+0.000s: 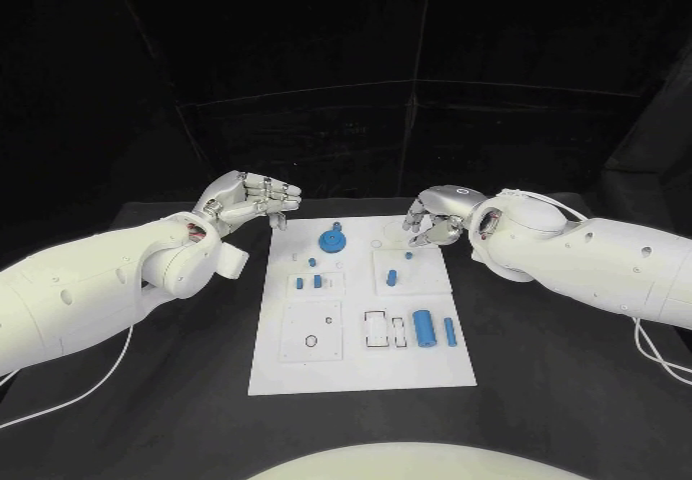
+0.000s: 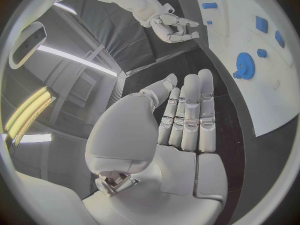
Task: Assemble the parts on the task board
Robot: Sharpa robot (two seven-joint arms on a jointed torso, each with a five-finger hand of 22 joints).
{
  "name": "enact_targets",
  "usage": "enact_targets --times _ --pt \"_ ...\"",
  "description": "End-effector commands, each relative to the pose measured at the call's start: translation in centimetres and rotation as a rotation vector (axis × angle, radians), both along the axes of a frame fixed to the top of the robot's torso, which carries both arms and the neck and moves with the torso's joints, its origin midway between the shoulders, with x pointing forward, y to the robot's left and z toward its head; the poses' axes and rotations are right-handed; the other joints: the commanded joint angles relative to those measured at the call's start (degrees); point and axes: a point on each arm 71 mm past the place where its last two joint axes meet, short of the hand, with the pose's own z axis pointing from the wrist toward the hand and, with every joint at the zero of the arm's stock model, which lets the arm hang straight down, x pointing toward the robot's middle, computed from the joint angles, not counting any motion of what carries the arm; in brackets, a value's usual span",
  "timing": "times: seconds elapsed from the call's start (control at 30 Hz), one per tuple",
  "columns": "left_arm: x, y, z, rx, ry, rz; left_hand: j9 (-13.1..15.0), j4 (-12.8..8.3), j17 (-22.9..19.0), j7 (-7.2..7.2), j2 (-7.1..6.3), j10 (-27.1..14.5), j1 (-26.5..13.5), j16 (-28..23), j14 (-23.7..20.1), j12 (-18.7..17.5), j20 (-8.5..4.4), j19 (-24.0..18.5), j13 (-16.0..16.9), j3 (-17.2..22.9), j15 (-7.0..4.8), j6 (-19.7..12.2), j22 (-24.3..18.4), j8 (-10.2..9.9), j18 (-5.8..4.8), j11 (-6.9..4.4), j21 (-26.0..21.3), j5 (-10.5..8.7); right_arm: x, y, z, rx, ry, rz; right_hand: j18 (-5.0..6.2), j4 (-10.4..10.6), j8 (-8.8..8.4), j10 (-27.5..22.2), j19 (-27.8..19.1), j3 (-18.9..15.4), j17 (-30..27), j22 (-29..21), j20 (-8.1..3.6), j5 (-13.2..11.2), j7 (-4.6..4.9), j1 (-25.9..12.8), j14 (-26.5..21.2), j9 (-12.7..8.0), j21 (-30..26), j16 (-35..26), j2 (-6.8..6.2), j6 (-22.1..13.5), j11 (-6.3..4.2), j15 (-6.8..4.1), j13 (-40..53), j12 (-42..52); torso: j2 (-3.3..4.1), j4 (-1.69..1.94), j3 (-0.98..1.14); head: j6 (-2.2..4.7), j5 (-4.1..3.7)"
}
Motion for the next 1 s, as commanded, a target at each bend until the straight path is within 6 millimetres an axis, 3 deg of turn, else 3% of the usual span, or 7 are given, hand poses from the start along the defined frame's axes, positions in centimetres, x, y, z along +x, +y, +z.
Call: enact_targets --times 0.03,0.43,1.0 --pt "-0.1 -0.1 0.5 -0.111 -0.007 0.012 0.0 0.1 -0.1 0.06 0.23 0.6 -0.2 -0.4 -0.4 0.2 0.09 -0.5 0.1 -0.4 0.05 0.5 -0.1 -0.1 0.72 -0.09 -0.2 -0.09 -0.1 0.1 -0.1 -0.06 -0.016 0.006 0.61 0.0 -0.27 -0.4 -0.1 0.3 -0.1 -0.1 0.42 -0.2 0.13 -0.3 1.7 0.1 0.0 -0.2 -0.52 -0.2 0.13 0.41 -0.2 -0.3 0.01 -0.11 0.0 0.09 -0.08" --pt "-0.2 0.2 0.5 -0.115 -0.017 0.029 0.0 0.0 -0.4 0.1 0.43 0.8 0.0 -0.5 -0.5 0.5 0.05 -0.5 0.1 -0.6 -0.01 0.6 -0.2 0.0 0.76 -0.13 -0.4 -0.09 -0.5 0.5 -1.4 -0.106 0.043 0.018 0.6 -0.5 -0.28 -0.1 -0.1 0.9 -0.2 -0.1 0.79 -0.1 0.93 0.1 1.7 0.2 0.0 -0.2 -0.29 0.5 0.63 0.82 -1.8 -0.4 0.0 -0.08 -0.01 -0.04 -0.08" --pt "-0.1 0.1 0.4 -0.115 -0.013 0.027 0.0 -0.1 -0.6 0.11 0.67 0.9 0.3 -0.6 -0.5 0.6 0.02 -0.4 0.1 -0.7 -0.03 0.7 -0.3 0.1 0.77 -0.14 -0.5 -0.08 -0.6 1.3 -2.9 -0.118 0.08 0.028 0.61 -1.5 -0.57 1.0 0.0 3.3 -0.1 0.1 0.99 -0.5 1.08 0.9 1.7 0.2 0.2 -0.1 0.76 1.1 0.69 0.91 -4.2 -0.4 0.03 -0.08 0.04 -0.23 0.14"
